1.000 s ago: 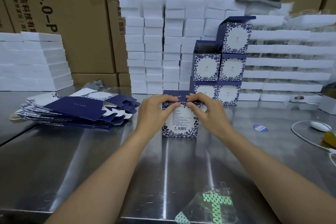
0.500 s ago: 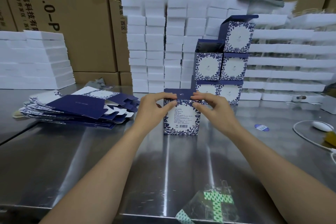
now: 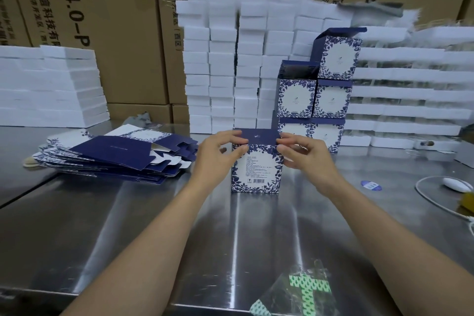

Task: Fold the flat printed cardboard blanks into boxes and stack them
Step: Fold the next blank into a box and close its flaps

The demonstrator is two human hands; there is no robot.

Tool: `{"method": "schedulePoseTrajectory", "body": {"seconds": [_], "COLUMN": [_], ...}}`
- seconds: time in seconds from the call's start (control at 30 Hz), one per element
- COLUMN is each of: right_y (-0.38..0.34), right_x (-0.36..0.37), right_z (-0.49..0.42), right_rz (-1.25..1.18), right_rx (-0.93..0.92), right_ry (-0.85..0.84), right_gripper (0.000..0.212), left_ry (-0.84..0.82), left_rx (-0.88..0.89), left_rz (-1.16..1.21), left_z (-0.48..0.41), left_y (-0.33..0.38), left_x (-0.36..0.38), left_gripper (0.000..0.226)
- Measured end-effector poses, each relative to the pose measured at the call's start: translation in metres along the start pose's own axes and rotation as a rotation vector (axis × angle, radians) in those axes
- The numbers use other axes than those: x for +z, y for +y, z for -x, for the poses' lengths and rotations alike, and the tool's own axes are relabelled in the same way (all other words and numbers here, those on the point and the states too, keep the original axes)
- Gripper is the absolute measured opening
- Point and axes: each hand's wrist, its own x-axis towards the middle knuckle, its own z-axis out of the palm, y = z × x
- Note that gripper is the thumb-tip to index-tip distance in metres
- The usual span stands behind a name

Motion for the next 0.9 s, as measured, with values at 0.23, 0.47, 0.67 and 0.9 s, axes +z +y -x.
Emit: {"method": "schedulePoseTrajectory", "body": {"seconds": [0.23, 0.47, 0.67, 0.9], "right_y": [-0.006, 0.006, 0.034, 0.022], "right_x": [0.01, 0.009, 0.005, 0.017], "right_z": [0.003, 0.007, 0.011, 0.009], "right_rz": [-0.028, 0.219, 0.642, 0.681], "right_rx": [-0.063, -0.176, -0.191, -0.361], "right_ry": [0.033, -0.087, -0.187, -0.049], "right_gripper": [0.032, 0.095, 0.096, 0.036], "left_ry": [0.062, -0.008, -0.06, -0.05], "left_rx": [0.003, 0.093, 0.153, 0.16], "left_rz": [0.088, -0.064, -0.398, -0.43], "left_z": [0.005, 0.009, 0.017, 0.022], "left_y": [0.012, 0.002, -0.01, 0.0], "left_x": [0.01, 0.009, 0.01, 0.015], "left_gripper": [0.034, 0.075, 0.037, 0.021]}}
